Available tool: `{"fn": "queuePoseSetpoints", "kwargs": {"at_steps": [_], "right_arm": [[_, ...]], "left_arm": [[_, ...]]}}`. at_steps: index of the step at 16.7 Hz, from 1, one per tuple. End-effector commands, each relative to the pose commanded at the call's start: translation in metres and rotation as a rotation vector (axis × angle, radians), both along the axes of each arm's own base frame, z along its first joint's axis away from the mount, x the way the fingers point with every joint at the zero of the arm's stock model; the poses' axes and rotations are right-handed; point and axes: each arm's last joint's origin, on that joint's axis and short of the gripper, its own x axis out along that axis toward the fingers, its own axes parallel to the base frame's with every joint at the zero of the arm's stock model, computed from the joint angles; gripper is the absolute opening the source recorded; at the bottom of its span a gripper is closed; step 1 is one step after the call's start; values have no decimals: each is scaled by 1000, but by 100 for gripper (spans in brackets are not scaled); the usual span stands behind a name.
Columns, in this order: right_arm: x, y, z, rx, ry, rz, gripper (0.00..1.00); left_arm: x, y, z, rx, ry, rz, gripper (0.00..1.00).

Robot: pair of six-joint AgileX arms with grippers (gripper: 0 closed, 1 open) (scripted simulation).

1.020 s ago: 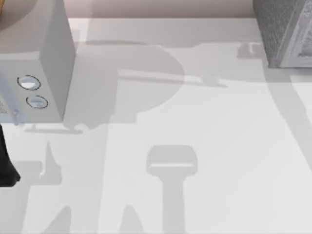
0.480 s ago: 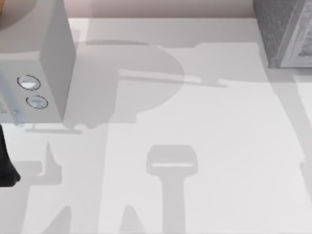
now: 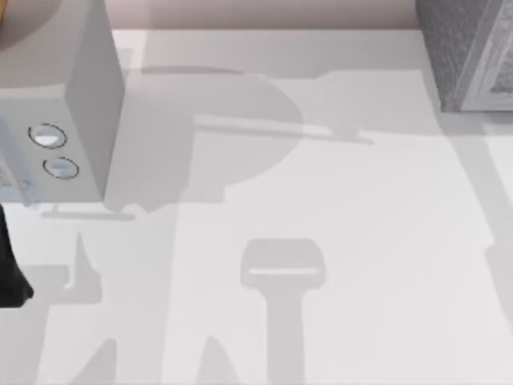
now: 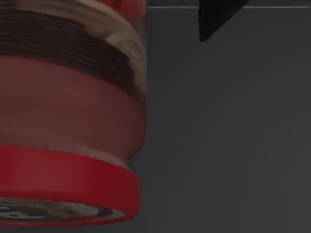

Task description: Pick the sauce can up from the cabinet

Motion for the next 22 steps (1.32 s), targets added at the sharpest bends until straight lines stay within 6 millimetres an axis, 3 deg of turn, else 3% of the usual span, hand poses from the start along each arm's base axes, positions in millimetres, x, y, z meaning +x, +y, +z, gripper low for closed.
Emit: {"fn": "queuePoseSetpoints", "kwargs": {"at_steps": [5, 9, 22], "right_arm": [[30, -2, -2, 0, -1, 0, 100], [31, -2, -2, 0, 0, 0, 100], [31, -2, -2, 0, 0, 0, 2]], "left_arm": [[0, 0, 0, 0, 0, 0, 100], [0, 0, 0, 0, 0, 0, 100], [0, 0, 0, 0, 0, 0, 100]]}}
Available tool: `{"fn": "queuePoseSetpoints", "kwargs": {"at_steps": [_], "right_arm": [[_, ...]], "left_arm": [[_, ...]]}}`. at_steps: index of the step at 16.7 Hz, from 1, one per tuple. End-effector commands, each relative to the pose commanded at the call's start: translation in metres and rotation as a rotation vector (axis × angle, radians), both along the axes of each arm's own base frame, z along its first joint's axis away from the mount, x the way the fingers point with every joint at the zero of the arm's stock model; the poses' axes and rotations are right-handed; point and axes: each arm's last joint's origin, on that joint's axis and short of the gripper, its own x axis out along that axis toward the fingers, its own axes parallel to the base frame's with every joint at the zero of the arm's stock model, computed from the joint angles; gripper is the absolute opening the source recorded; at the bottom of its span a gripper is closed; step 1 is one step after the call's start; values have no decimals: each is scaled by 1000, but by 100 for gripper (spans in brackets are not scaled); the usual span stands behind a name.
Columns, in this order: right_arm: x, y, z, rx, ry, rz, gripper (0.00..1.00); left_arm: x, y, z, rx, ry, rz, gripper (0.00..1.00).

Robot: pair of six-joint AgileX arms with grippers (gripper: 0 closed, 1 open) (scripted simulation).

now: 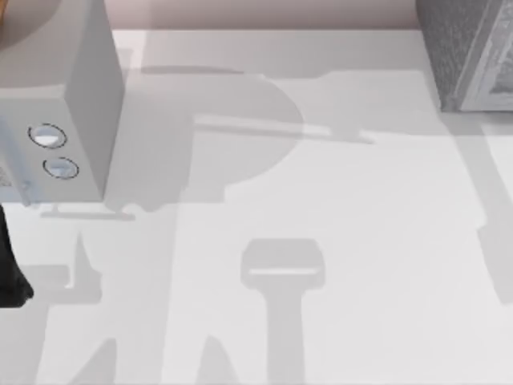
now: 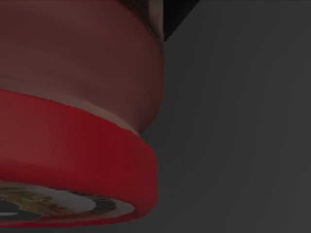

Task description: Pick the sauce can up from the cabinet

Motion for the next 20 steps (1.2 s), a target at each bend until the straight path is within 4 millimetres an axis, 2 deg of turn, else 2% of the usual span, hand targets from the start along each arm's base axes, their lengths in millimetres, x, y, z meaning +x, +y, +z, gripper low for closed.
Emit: {"fn": "queuePoseSetpoints", "kwargs": {"at_steps": [9, 11, 14, 20], "right_arm": [[0, 1, 0, 2, 0, 3, 0], [-6, 1, 4, 2, -3, 2, 0], [-38, 4, 21, 2, -6, 1, 0], [-140, 5, 53, 1, 2, 2, 0]], "left_arm": [[0, 0, 0, 0, 0, 0, 100], [0, 0, 0, 0, 0, 0, 100], [0, 0, 0, 0, 0, 0, 100], [0, 0, 0, 0, 0, 0, 100]]}}
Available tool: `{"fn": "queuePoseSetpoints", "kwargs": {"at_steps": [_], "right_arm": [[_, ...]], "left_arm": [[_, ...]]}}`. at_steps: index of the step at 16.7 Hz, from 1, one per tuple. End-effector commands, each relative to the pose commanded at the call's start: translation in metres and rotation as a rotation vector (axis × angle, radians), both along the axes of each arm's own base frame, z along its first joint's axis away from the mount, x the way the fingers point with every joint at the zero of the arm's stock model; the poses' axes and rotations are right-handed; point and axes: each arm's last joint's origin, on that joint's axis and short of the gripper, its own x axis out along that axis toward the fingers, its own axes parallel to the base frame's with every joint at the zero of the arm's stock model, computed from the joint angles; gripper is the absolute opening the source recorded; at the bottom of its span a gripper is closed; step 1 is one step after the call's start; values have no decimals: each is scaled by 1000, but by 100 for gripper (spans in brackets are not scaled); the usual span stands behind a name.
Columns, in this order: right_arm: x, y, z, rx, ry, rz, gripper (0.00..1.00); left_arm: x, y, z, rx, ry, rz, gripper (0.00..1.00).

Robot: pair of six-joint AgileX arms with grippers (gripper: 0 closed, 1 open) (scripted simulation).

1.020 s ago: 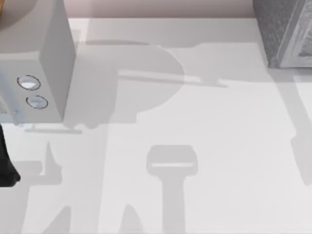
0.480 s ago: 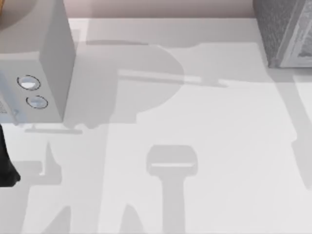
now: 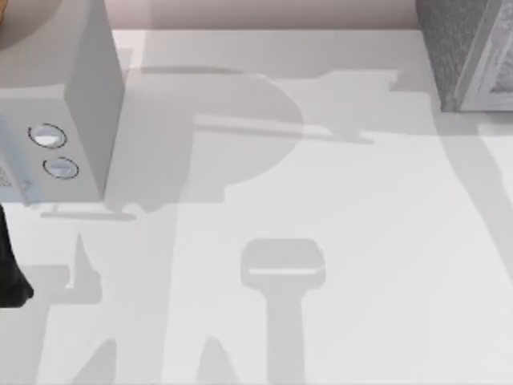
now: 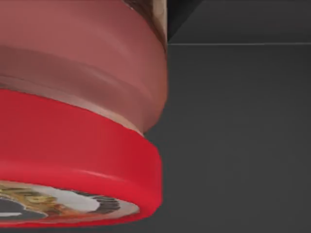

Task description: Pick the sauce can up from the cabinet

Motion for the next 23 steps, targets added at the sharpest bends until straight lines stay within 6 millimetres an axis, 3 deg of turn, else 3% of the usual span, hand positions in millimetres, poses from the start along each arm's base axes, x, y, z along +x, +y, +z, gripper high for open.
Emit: {"fn": "queuePoseSetpoints", "kwargs": {"at_steps": [3, 10, 15, 19, 23], "right_arm": [[-36, -2, 7, 1, -2, 0, 0], [-43, -5, 8, 5, -13, -3, 0], [-74, -15, -4, 12, -60, -3, 0], [-99, -24, -54, 5, -39, 1, 0], [-117, -33, -149, -9, 51, 4, 0]], "left_arm": [[0, 0, 0, 0, 0, 0, 100], [0, 0, 0, 0, 0, 0, 100], [0, 0, 0, 0, 0, 0, 100], [0, 0, 0, 0, 0, 0, 100], [0, 0, 0, 0, 0, 0, 100]]}}
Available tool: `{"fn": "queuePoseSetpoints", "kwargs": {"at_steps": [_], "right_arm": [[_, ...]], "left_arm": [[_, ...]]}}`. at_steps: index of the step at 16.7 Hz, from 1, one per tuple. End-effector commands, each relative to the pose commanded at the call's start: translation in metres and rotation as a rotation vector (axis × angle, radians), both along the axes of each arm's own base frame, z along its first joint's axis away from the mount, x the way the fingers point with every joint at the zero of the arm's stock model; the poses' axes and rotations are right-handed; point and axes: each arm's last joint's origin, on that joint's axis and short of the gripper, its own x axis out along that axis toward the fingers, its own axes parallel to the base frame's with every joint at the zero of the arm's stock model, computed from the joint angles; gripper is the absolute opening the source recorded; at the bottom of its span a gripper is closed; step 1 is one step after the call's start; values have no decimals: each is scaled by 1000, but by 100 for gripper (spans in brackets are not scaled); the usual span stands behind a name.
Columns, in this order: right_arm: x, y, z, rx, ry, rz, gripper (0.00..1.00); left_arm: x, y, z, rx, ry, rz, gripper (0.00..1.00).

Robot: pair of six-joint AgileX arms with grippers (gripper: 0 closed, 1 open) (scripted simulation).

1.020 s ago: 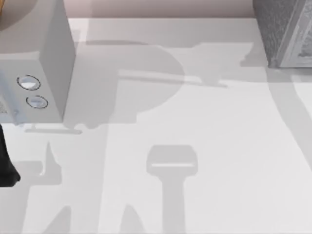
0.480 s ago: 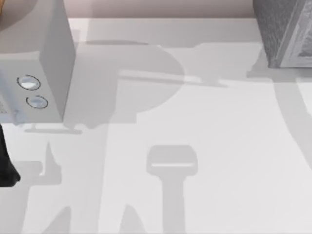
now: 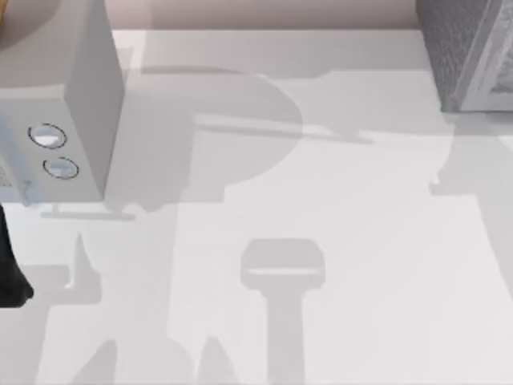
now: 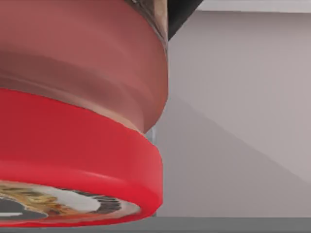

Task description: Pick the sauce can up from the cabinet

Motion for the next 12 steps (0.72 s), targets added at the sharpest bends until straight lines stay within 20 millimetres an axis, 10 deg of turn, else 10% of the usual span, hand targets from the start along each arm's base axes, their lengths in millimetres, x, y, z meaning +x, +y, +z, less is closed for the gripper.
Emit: {"fn": "queuePoseSetpoints", "kwargs": {"at_steps": [6, 12], "right_arm": [[-26, -10, -166, -2, 82, 1, 0], [-36, -15, -245, 3, -35, 3, 0]], "left_arm": [[0, 0, 0, 0, 0, 0, 100], [0, 0, 0, 0, 0, 0, 100]]}}
